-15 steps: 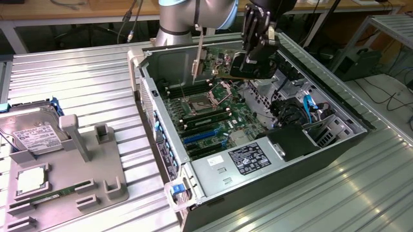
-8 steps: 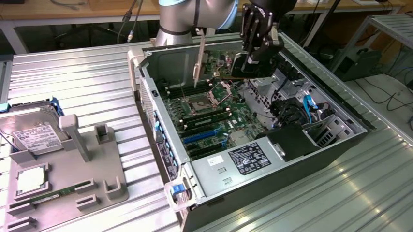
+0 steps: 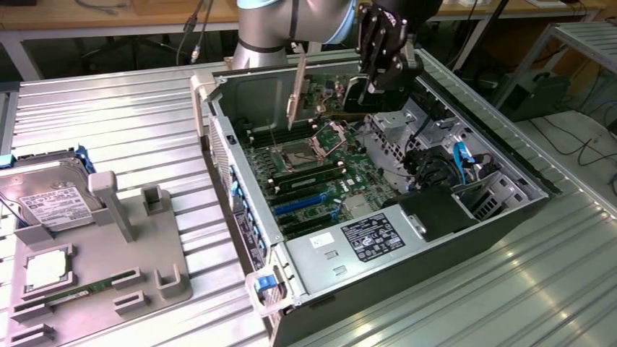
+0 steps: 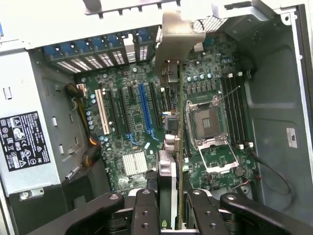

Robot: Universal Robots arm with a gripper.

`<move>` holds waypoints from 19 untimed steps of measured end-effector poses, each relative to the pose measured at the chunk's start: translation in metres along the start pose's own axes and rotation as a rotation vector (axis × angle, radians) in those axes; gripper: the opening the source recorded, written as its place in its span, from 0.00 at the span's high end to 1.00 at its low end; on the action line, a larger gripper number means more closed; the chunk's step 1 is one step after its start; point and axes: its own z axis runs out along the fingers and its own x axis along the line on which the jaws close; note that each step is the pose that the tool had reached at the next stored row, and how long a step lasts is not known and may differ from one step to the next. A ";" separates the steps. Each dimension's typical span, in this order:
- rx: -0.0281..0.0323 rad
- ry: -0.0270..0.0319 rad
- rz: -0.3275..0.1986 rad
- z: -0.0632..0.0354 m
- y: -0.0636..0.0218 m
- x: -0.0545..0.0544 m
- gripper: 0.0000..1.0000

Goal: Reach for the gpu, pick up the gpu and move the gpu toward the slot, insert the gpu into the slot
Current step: 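Insert the gpu into the slot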

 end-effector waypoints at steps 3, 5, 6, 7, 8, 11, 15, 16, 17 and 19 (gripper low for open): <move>-0.0036 0.0005 -0.056 0.0004 0.0000 0.000 0.72; -0.0059 0.0008 -0.092 0.0005 0.0000 0.000 0.72; -0.0070 0.0009 -0.110 0.0006 0.0000 0.000 0.72; -0.0077 0.0010 -0.132 0.0006 0.0000 0.000 0.72; -0.0079 0.0010 -0.148 0.0007 0.0000 0.000 0.72; -0.0089 0.0012 -0.217 0.0010 0.0000 0.000 0.72; -0.0072 0.0012 -0.283 0.0020 -0.0001 0.000 0.72; -0.0070 0.0014 -0.295 0.0023 0.0000 0.000 0.72; -0.0070 0.0013 -0.303 0.0026 0.0000 0.000 0.72; -0.0071 0.0014 -0.322 0.0035 0.0000 0.000 0.72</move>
